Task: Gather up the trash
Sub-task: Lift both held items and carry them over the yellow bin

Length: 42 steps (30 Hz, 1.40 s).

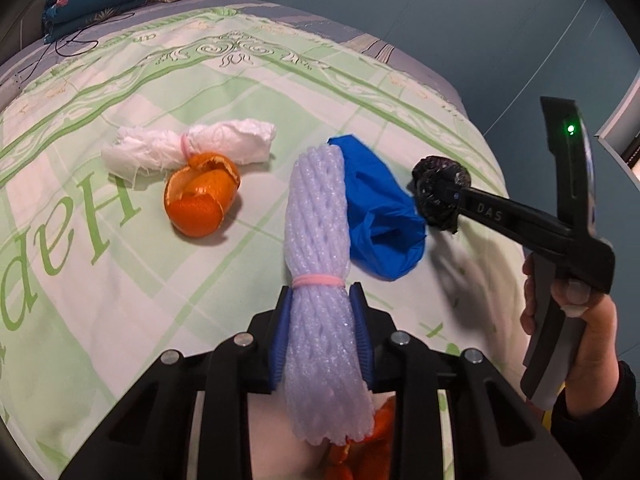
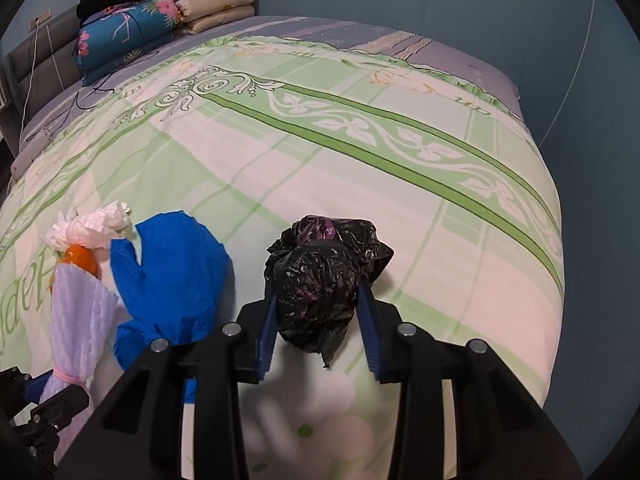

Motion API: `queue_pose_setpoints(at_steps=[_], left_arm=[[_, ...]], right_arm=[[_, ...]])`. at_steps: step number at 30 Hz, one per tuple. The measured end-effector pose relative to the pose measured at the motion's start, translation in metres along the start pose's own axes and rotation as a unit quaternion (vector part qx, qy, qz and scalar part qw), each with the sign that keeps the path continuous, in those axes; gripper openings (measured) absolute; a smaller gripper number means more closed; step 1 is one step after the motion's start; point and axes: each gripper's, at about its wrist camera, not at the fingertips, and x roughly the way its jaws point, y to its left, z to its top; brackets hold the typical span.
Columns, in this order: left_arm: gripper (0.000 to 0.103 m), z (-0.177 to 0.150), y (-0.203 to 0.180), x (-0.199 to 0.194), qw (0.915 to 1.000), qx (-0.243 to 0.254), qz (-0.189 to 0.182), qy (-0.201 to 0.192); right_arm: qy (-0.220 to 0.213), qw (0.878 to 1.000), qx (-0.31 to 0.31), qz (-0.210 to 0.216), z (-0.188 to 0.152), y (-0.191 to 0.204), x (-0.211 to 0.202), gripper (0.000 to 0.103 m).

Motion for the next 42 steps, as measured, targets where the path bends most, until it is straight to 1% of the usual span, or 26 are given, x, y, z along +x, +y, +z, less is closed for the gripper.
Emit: queue_pose_setpoints(at_steps=[6, 12, 16, 19, 23, 26, 28, 32, 36, 42], left_arm=[[0.027, 0.003, 0.005, -0.019, 0.9998, -0.005, -0.011, -0.016], [0.027, -0.001, 0.005, -0.046, 0.9991, -0.007, -0.022, -0.035], [0.027, -0.006, 0.005, -0.064, 0.9985, -0.001, -0.027, -0.047], [0.027, -0.011, 0.007, -0.076, 0.9981, 0.002, -0.028, -0.055], [0.027, -0.018, 0.009, -0.092, 0.9975, 0.004, -0.034, -0.062], [0.027, -0.024, 0.007, -0.103, 0.997, 0.005, -0.038, -0.068], [0.027, -0.028, 0.006, -0.108, 0.9967, 0.007, -0.039, -0.071], [0.027, -0.04, -0.004, -0.124, 0.9955, 0.019, -0.045, -0.081], [0.027, -0.056, -0.023, -0.132, 0.9943, 0.039, -0.06, -0.079], [0.027, -0.072, -0.054, -0.148, 0.9904, 0.067, -0.086, -0.085]], right_arm=[[-0.02, 1.0, 0.007, 0.012, -0.003, -0.003, -0.03, 0.034], [-0.052, 0.997, 0.025, 0.059, -0.011, -0.003, -0.083, 0.034], [-0.058, 0.992, 0.031, 0.107, -0.02, -0.002, -0.119, 0.034], [-0.071, 0.989, 0.029, 0.124, -0.029, 0.001, -0.147, 0.034], [-0.072, 0.984, 0.039, 0.158, -0.042, 0.002, -0.177, 0.034], [-0.068, 0.981, 0.05, 0.177, -0.053, 0.001, -0.195, 0.034], [-0.069, 0.98, 0.055, 0.179, -0.061, -0.001, -0.206, 0.034], [-0.079, 0.981, 0.058, 0.167, -0.081, -0.006, -0.229, 0.034], [-0.087, 0.982, 0.068, 0.152, -0.101, -0.017, -0.247, 0.034], [-0.101, 0.98, 0.1, 0.138, -0.135, -0.041, -0.277, 0.034]])
